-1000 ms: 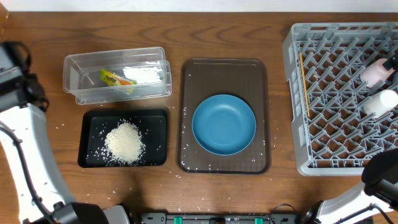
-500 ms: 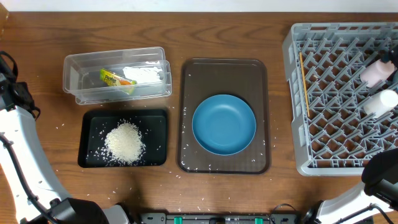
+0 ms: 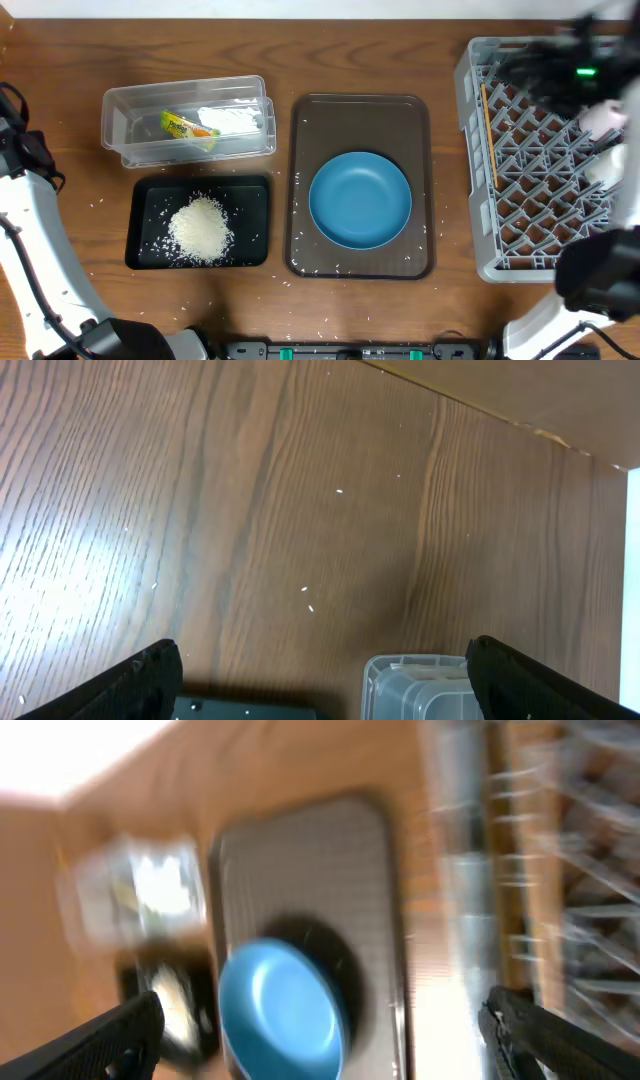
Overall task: Sort waste into correct bins and load items into the dishwasher rack
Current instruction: 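Reach the right gripper toward the blue plate on the brown tray, then grasp the rim of the blue plate with the right gripper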
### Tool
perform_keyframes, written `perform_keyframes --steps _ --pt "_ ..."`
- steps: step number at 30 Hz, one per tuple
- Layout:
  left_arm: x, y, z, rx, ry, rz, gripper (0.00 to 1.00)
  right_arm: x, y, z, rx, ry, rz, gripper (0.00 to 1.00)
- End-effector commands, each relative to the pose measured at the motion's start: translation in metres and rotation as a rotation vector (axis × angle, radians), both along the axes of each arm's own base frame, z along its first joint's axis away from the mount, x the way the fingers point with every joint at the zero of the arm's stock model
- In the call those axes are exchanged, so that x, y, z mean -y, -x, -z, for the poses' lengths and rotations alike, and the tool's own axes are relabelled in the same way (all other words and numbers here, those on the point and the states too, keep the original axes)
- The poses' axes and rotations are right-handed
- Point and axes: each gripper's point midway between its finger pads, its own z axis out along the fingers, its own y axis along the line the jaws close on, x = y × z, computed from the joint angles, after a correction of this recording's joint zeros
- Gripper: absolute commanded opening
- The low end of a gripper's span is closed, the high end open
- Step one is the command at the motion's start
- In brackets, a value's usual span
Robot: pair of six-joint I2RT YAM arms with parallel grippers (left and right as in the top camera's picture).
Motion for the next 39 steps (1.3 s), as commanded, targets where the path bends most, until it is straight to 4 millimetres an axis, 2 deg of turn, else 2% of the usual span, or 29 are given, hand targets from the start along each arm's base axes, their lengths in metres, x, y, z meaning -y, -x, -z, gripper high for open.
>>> perform_keyframes --steps 1,4,8,11,13,16,22,25,29,34,39 --pt "-0.002 0.002 0.002 -0.018 -0.004 -0.001 0.93 -0.06 0.007 0.027 0.015 0.241 -0.265 0.99" --pt "-0.002 0.002 0.002 -0.018 -0.004 -0.001 0.94 -0.114 0.018 0.038 0.025 0.351 -0.405 0.99" --pt "-0.002 0.002 0.002 -0.018 -0.004 -0.001 0.94 -0.183 0.017 0.031 0.181 0.434 -0.531 0.99" --pt "-0.002 0.002 0.002 -0.018 -0.004 -0.001 0.94 -0.233 0.041 0.033 0.233 0.444 -0.679 0.99" --pt "-0.002 0.002 0.002 -0.018 -0.004 -0.001 0.94 -0.261 0.063 0.044 0.246 0.457 -0.8 0.99" --pt "-0.002 0.002 0.002 -0.018 -0.004 -0.001 0.94 -0.285 0.09 0.068 0.215 0.507 -0.899 0.99" --pt "-0.002 0.002 0.002 -0.018 -0.004 -0.001 0.94 -0.294 0.136 0.127 0.093 0.631 -1.03 0.99" --pt "-0.002 0.002 0.002 -0.018 -0.004 -0.001 0.94 -0.29 0.149 0.147 0.028 0.644 -1.033 0.99" --pt "-0.002 0.002 0.002 -0.018 -0.004 -0.001 0.94 -0.282 0.162 0.161 -0.049 0.633 -1.02 0.99" --pt "-0.002 0.002 0.002 -0.018 -0.004 -0.001 0.94 -0.288 0.188 0.178 -0.121 0.523 -1.065 0.99" --pt "-0.002 0.002 0.002 -0.018 -0.004 -0.001 0.94 -0.286 0.2 0.208 -0.132 0.523 -1.078 0.88"
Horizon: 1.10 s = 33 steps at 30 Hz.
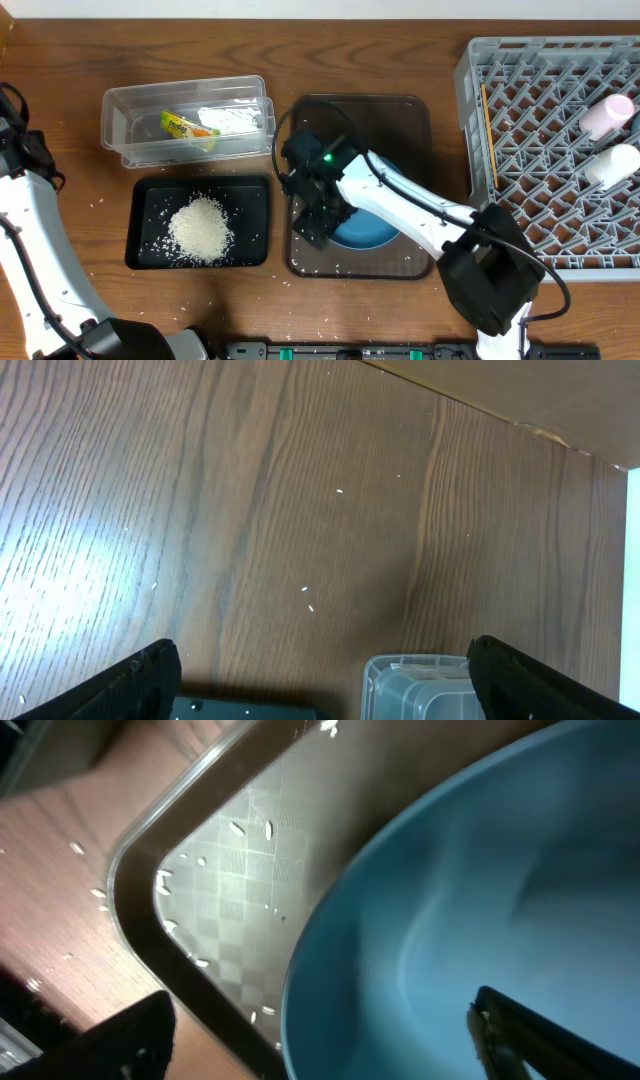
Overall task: Sort waste into correct bins and load items into the dishwasher rack
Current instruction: 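Grasp the rim of the blue plate with the right gripper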
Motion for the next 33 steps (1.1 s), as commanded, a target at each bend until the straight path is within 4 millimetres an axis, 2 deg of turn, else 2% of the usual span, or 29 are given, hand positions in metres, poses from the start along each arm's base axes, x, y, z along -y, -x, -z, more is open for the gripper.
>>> perform_keyframes --steps 1,5,7,8,14,22,33 --pt "-0.002 0.002 0.001 -0.018 -0.005 -0.001 0.94 -0.002 0.017 0.016 -0.035 -0.007 0.0 0.86" --pt "-0.002 0.002 0.001 -0.018 -0.005 -0.001 0.94 0.0 0.014 0.026 0.003 0.018 0.037 0.74" --pt "-0.002 0.002 0.002 -0.018 -0.004 -0.001 0.94 0.004 0.009 0.028 0.037 0.051 0.059 0.62" --pt "-0.002 0.002 0.001 -0.018 -0.005 -0.001 0.94 0.007 0.007 0.03 0.057 0.069 0.07 0.6" --pt "-0.002 0.002 0.001 -0.018 -0.005 -0.001 0.94 0.017 0.001 0.04 0.181 0.162 0.086 0.57" --pt "-0.002 0.002 0.001 -0.018 -0.005 -0.001 0.94 0.004 0.005 0.039 0.206 0.145 0.103 0.33" --pt "-0.002 0.002 0.002 -0.018 -0.004 -0.001 0.95 -0.001 0.006 0.032 0.208 0.139 0.111 0.1"
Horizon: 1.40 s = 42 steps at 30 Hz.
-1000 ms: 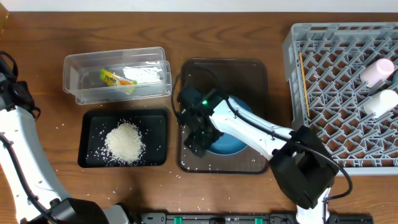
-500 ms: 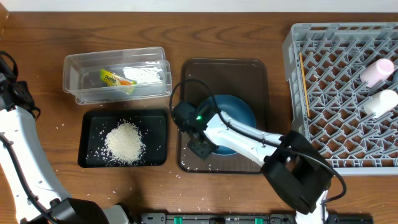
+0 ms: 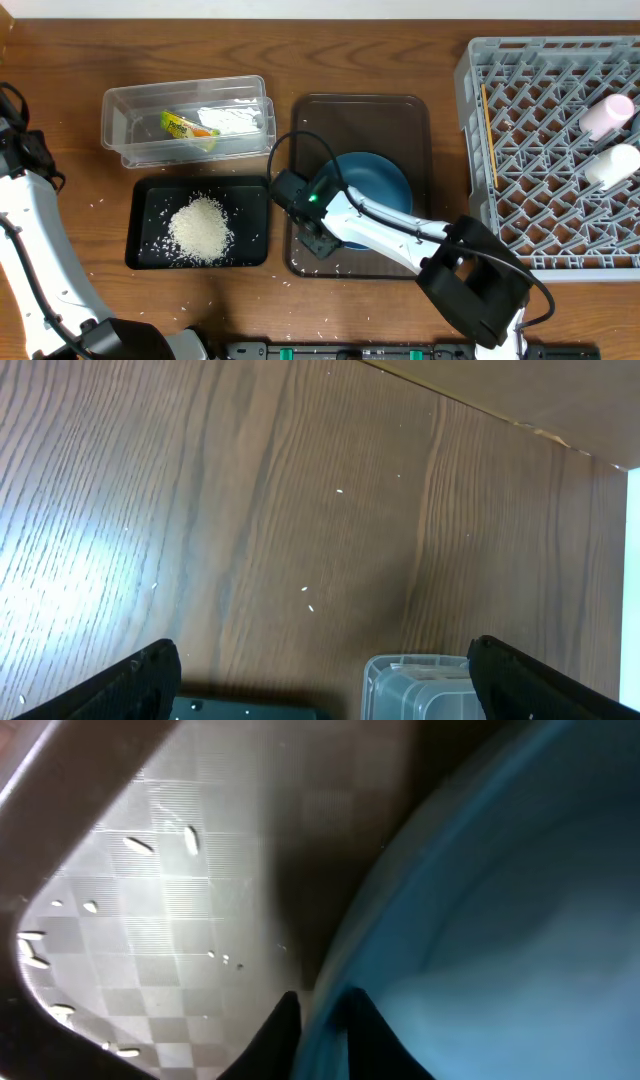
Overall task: Sort waste into correct bins and load items into the dishwasher rack
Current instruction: 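Grasp the rim of the blue plate with the right gripper, then lift the blue plate and carry it over the grey dish rack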
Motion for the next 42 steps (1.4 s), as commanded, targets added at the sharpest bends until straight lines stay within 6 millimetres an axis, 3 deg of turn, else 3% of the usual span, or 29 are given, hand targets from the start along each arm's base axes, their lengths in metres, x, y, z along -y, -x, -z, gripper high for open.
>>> perform_keyframes --steps 1,3,11,16,21,25,30,37,42 --pt "-0.002 0.002 0.001 -0.018 -0.005 -0.001 0.94 -0.008 -0.004 -0.009 0.022 -0.015 0.007 0.08" --pt "-0.002 0.002 0.002 -0.018 -0.004 -0.001 0.94 -0.011 -0.006 -0.013 0.027 -0.022 0.007 0.01" --pt "-0.002 0.002 0.001 -0.018 -0.005 -0.001 0.94 -0.021 -0.014 -0.036 0.04 -0.043 0.01 0.01" --pt "-0.002 0.002 0.001 -0.018 -0.005 -0.001 0.95 -0.028 -0.04 -0.076 0.099 -0.08 0.043 0.01" --pt "-0.002 0.002 0.001 -0.018 -0.005 -0.001 0.95 -0.01 -0.088 -0.133 0.213 -0.09 0.132 0.01" --pt "-0.002 0.002 0.002 -0.018 -0.004 -0.001 0.95 0.019 -0.131 -0.182 0.284 -0.147 0.246 0.01" --pt "-0.002 0.002 0.001 -0.018 -0.005 -0.001 0.95 0.077 -0.177 -0.228 0.323 -0.239 0.419 0.01" --pt "-0.002 0.002 0.001 -0.018 -0.005 -0.001 0.95 0.162 -0.218 -0.248 0.195 -0.549 0.533 0.01" --pt "-0.002 0.002 0.002 -0.018 -0.004 -0.001 0.95 0.212 -0.227 -0.272 0.155 -0.815 0.545 0.01"
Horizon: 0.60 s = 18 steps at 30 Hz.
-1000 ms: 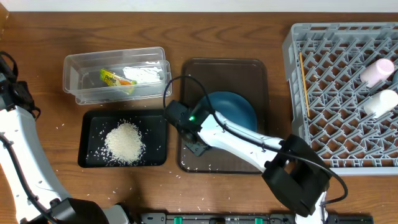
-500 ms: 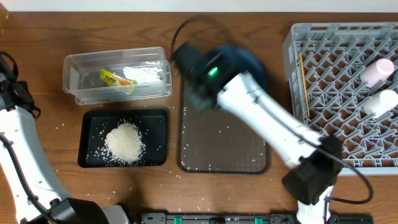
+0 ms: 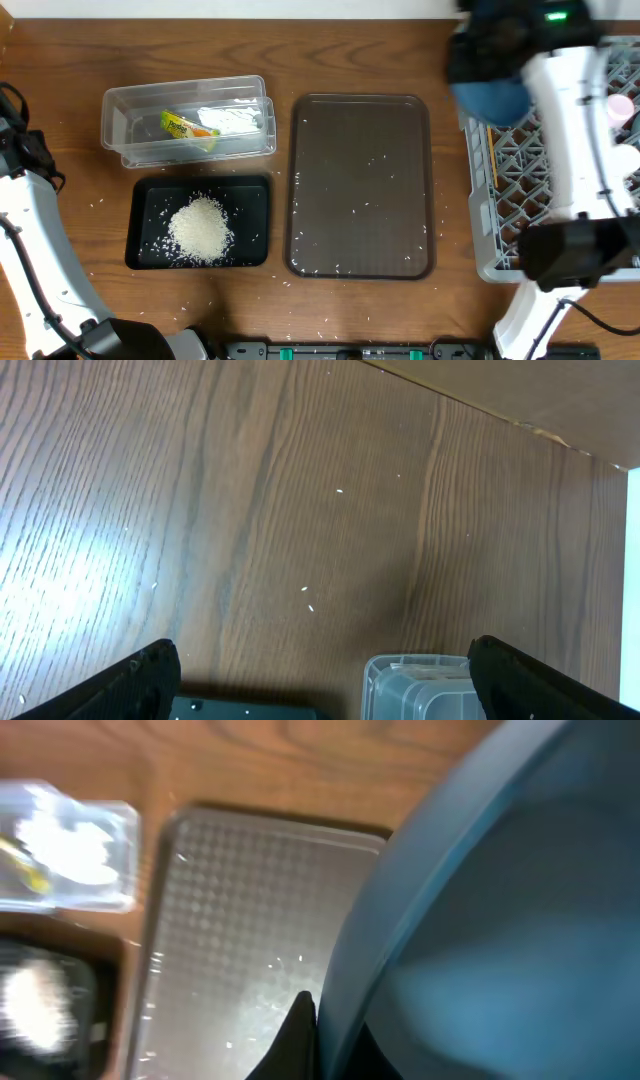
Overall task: Sort waste into correct bins and load items into the dishwasher rack
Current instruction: 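Lift the blue plate and carry it over the grey dish rack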
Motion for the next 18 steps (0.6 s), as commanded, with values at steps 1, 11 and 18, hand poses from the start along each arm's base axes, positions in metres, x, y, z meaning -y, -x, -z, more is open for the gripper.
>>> perform_keyframes --steps 1,11,18 --pt "-0.002 0.002 0.001 -0.018 -0.005 -0.001 0.95 0.011 0.0 -0.036 0.099 -0.296 -0.136 0.01" --pt "-0.002 0.002 0.002 -0.018 -0.004 -0.001 0.95 0.066 0.003 -0.075 0.324 -0.691 -0.239 0.01" --pt "-0.002 0.002 0.001 -0.018 -0.005 -0.001 0.95 0.071 -0.007 -0.033 0.263 -0.771 -0.183 0.01"
